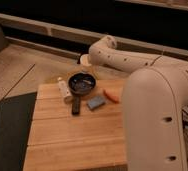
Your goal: Place the ceramic cup in the ceramic bowl
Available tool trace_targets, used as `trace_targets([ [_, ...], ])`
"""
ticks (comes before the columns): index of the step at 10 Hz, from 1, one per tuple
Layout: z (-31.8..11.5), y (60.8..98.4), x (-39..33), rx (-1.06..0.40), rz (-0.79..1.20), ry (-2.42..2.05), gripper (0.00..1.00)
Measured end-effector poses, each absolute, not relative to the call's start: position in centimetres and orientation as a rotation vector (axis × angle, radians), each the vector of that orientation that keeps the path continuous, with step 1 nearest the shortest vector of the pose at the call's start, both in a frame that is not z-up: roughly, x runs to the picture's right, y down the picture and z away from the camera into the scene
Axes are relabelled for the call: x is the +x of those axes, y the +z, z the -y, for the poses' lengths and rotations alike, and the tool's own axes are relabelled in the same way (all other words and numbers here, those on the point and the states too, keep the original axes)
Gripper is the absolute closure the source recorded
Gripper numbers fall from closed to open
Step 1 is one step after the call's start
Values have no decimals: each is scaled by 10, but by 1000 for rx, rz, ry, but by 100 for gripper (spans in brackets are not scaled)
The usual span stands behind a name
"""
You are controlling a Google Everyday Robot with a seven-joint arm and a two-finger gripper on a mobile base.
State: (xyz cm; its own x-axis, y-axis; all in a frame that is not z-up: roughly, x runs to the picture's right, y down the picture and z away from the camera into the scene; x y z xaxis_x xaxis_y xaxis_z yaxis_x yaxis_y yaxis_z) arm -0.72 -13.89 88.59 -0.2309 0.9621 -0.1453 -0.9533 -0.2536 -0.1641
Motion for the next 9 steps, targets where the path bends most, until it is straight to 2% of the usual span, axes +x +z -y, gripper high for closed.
trace_targets([
  [6, 60, 936, -13, -342, -178, 1738, 100],
  [9, 54, 956, -20, -359, -216, 1684, 100],
])
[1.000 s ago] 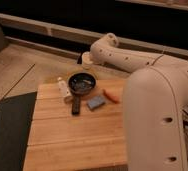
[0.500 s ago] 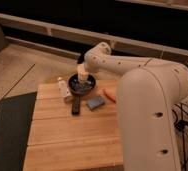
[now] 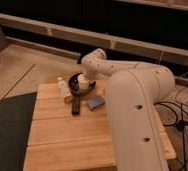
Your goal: Place the ceramic cup in the ceramic bowl
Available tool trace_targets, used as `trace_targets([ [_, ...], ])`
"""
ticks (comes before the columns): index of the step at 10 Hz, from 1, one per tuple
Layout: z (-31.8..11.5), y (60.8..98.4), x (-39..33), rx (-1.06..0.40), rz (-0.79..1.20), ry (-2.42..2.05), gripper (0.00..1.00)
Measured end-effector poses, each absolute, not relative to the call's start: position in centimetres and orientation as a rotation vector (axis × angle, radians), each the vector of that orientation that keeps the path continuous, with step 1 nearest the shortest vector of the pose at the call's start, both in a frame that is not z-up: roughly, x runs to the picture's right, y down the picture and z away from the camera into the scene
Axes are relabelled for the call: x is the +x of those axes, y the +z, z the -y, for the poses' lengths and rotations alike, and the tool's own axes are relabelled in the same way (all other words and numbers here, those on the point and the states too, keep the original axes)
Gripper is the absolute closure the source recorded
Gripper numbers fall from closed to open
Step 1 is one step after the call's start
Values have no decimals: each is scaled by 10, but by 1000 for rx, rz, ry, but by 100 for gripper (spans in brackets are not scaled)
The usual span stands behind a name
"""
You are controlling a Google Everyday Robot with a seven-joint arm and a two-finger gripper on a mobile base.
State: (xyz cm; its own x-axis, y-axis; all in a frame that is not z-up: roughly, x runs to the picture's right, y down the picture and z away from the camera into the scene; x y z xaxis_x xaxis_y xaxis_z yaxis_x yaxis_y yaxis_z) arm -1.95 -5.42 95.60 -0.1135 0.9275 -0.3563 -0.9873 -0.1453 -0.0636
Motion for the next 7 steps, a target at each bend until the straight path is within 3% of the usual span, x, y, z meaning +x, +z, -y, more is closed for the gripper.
trace_targets([
  [4, 55, 969, -30, -374, -235, 1640, 97],
  [6, 52, 973, -28, -385, -258, 1634, 78],
  [7, 53, 975, -25, -388, -268, 1635, 63],
])
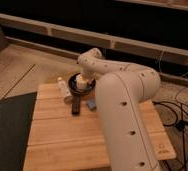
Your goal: Place the ceramic cup in the ceramic bowl
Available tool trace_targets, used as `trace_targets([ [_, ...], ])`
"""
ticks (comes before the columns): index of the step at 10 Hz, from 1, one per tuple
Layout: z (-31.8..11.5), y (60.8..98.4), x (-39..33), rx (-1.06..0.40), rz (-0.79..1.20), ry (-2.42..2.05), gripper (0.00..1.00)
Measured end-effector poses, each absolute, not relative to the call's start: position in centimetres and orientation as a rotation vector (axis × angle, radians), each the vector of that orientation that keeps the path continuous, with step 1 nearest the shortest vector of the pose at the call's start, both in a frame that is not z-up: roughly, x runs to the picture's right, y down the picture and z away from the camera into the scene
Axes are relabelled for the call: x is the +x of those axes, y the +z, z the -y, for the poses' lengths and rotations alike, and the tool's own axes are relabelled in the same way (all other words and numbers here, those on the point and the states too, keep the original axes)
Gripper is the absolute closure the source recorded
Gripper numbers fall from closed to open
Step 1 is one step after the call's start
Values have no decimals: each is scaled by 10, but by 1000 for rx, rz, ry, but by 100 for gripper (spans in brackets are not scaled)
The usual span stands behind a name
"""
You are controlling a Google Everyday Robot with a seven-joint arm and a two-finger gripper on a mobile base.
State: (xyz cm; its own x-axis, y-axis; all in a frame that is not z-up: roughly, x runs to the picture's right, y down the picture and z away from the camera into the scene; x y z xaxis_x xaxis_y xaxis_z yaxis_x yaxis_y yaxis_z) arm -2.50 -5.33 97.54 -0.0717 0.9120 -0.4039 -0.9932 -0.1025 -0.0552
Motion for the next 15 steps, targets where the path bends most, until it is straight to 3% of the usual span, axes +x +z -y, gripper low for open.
trace_targets([
  [3, 71, 975, -29, -383, -248, 1634, 32],
  [5, 80, 974, -31, -378, -236, 1629, 20],
  [11, 84, 973, -27, -385, -231, 1644, 20],
  [15, 175, 908, -27, -298, -45, 1682, 20],
])
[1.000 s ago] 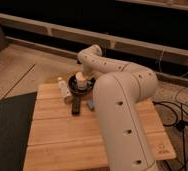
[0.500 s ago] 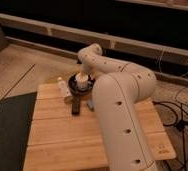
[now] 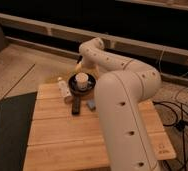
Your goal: Place the ceramic cup in the ceramic bowl
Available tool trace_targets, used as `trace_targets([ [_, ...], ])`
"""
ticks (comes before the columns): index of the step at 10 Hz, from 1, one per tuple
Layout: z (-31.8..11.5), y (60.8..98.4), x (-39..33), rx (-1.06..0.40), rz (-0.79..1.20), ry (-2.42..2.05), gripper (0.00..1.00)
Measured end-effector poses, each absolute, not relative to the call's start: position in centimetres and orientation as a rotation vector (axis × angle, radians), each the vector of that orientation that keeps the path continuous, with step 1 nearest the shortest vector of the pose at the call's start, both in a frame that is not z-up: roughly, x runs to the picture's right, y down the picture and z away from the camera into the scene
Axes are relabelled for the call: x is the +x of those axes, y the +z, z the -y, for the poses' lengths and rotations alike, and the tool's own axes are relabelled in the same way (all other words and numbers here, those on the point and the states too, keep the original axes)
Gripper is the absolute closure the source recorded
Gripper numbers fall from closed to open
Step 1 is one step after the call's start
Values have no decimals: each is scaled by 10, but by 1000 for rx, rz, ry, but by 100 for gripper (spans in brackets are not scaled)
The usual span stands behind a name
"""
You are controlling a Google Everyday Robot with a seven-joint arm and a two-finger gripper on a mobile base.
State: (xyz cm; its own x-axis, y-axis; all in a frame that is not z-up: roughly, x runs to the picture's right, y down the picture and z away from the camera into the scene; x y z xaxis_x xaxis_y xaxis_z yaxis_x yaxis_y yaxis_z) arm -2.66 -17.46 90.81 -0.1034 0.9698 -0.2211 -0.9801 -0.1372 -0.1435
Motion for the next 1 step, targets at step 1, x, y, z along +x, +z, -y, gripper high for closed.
trace_targets([
  [1, 192, 881, -27, -302, 5, 1697, 20],
])
